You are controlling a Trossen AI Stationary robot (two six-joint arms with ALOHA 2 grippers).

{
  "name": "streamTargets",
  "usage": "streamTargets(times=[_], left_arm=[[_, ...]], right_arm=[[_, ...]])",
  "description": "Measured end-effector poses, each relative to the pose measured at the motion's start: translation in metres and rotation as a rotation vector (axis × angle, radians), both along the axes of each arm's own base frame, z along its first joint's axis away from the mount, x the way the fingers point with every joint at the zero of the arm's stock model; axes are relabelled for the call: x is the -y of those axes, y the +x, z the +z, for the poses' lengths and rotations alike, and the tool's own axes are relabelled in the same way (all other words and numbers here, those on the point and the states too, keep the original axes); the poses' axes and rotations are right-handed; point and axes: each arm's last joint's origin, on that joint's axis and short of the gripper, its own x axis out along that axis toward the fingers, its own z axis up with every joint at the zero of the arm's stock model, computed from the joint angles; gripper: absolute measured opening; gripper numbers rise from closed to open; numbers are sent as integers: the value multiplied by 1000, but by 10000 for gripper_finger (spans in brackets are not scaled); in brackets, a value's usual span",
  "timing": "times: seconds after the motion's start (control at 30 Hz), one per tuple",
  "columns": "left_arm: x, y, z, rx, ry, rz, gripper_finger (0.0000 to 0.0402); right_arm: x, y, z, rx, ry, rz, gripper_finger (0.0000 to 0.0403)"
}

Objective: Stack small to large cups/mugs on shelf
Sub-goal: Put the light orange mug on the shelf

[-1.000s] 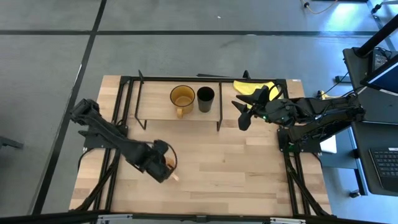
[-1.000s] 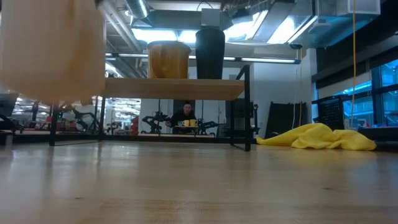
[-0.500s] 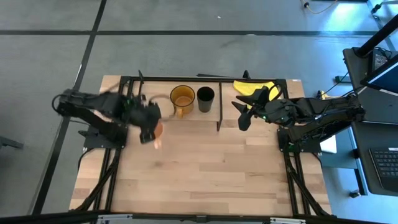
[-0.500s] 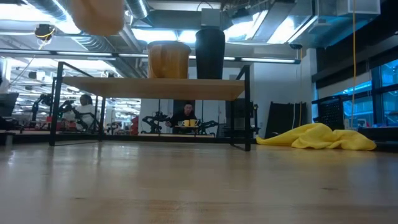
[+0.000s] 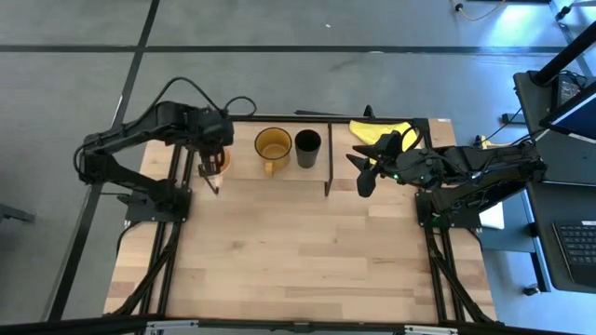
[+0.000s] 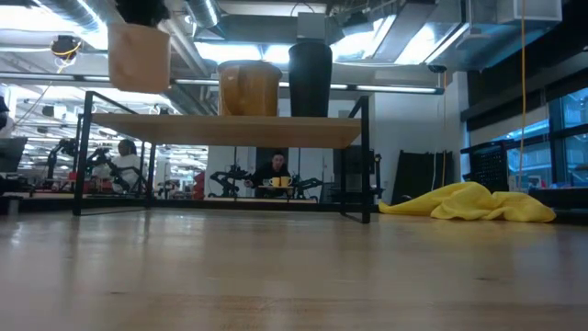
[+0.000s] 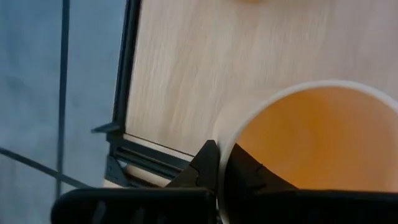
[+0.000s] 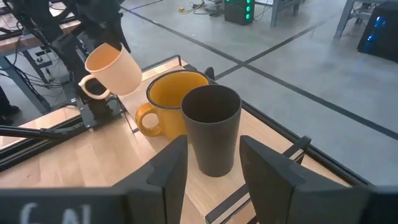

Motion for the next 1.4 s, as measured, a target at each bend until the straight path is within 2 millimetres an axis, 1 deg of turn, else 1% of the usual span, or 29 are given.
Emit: streamTargets(times=[0.1,0.2,0.3,0.37,0.53,0.63,0.73,0.8,0.93,1.03,1.13,1.27,1.4], left_arm=[[-6,2,-2,-32,-5,-37,1],[-15,2,-4,-28,-36,-52,1],[-24,2,-2,1,-23,-54,1],[-30,4,-1,55,-43,-50,1],[-45,-3,-1,102,-117,-24,1],[-51,-6,-3,96,-138,-25,1],[-58,-1,-8,103,-197,-40,1],[-63,3,-13,78,-210,-52,1],[-75,20,-28,-4,-224,-52,1],[-80,26,-35,-29,-240,-69,1],[-84,26,-37,-36,-244,-79,4],[-86,22,-36,-2,-277,-58,8],[-85,17,-30,28,-264,-48,8]], right_arm=[[0,0,0,5,13,-6,149],[0,0,-1,2,17,-9,149],[0,0,-1,12,34,-17,149],[0,-1,-1,13,39,-19,149],[0,-1,-1,21,56,-27,149],[0,-1,-1,30,70,-33,149],[0,-1,-1,32,74,-35,149],[0,-1,-1,33,76,-36,149],[0,-1,-1,37,85,-40,149],[0,-1,-3,31,96,-47,149],[1,-2,-4,23,109,-55,149],[1,-3,-5,9,106,-57,149],[1,-3,-5,8,103,-59,149]])
